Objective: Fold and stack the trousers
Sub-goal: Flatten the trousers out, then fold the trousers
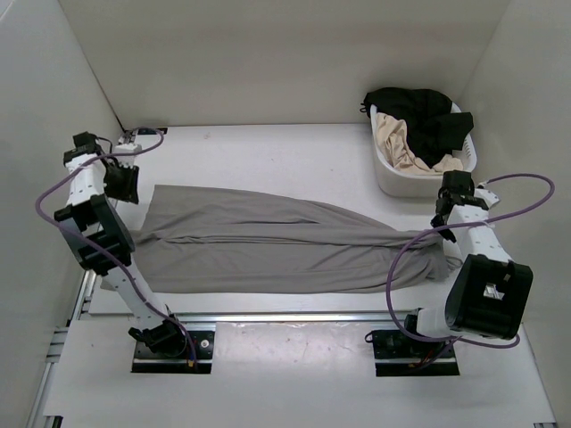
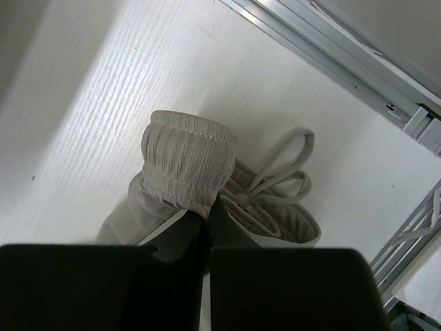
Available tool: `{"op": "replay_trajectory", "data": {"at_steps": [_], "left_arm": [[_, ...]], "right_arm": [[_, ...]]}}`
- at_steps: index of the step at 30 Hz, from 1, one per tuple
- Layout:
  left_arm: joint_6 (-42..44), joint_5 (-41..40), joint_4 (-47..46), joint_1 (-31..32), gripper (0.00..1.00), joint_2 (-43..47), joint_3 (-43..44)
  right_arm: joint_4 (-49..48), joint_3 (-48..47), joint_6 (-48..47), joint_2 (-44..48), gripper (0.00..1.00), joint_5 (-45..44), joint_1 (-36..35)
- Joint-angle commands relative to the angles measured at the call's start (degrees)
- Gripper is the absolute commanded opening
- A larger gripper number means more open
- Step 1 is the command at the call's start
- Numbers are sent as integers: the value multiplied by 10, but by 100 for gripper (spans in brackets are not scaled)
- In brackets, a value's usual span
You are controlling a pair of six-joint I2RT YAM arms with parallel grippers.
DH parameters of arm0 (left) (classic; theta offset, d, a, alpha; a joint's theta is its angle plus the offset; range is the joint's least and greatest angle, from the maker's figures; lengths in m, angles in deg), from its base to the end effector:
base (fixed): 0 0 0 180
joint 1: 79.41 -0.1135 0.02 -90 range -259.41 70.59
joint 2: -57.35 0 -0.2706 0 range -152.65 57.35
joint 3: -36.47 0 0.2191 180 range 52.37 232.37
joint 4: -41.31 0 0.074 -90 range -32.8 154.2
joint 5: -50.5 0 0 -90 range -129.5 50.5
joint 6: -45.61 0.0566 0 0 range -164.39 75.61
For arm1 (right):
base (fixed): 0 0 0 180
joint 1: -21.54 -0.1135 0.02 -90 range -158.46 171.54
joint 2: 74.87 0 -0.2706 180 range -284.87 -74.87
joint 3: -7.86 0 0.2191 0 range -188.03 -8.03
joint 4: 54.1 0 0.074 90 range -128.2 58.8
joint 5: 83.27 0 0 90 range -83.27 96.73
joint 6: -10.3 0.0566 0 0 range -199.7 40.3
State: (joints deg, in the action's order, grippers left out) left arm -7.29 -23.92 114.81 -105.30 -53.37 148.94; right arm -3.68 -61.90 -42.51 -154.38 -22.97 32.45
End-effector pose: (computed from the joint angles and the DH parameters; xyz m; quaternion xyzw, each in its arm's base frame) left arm 0.3440 0.1501 0.2512 0.1169 0.9715 -0.0320 0.2039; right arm 0.2381 -0.0745 0.2356 0.4409 0.8261 -0.1846 0.2986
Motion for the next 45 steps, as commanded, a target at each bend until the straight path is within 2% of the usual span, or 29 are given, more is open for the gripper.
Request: {"op": "replay_trajectory", "data": {"at_steps": [1,2,11,13,15,19,27,31,37,39,41,45], "left_arm": [[-20,8,48,4,49,-75,-9],[-26,13,42,4,51,-80,-14],[-42,14,-15,4,51,-104,-45],[-42,9,-29,4,54,-111,-45],[-48,26,-29,4,58,-128,-29],[-77,83,-29,4,58,-147,8],[-88,83,-29,9,45,-162,31],[-82,37,-29,22,15,-167,31],[-77,37,-24,22,14,-162,25],[-77,37,-24,22,14,-162,50],[-83,37,-24,22,14,-151,81],[-88,48,-9,22,14,-140,219]], "right_arm": [[1,7,-21,8,0,-19,3],[8,0,-21,8,0,-19,3],[62,-18,-9,34,0,-30,3],[62,-12,-9,45,0,-30,3],[74,-12,-9,52,0,-36,3],[87,-12,-9,58,0,-42,3],[92,-6,-9,74,0,-48,3],[92,-6,-4,74,0,-54,3],[87,-23,-4,74,0,-54,3],[82,-33,-4,68,0,-54,3],[82,-50,-9,62,0,-54,3],[82,-131,-16,27,0,-49,15]]}}
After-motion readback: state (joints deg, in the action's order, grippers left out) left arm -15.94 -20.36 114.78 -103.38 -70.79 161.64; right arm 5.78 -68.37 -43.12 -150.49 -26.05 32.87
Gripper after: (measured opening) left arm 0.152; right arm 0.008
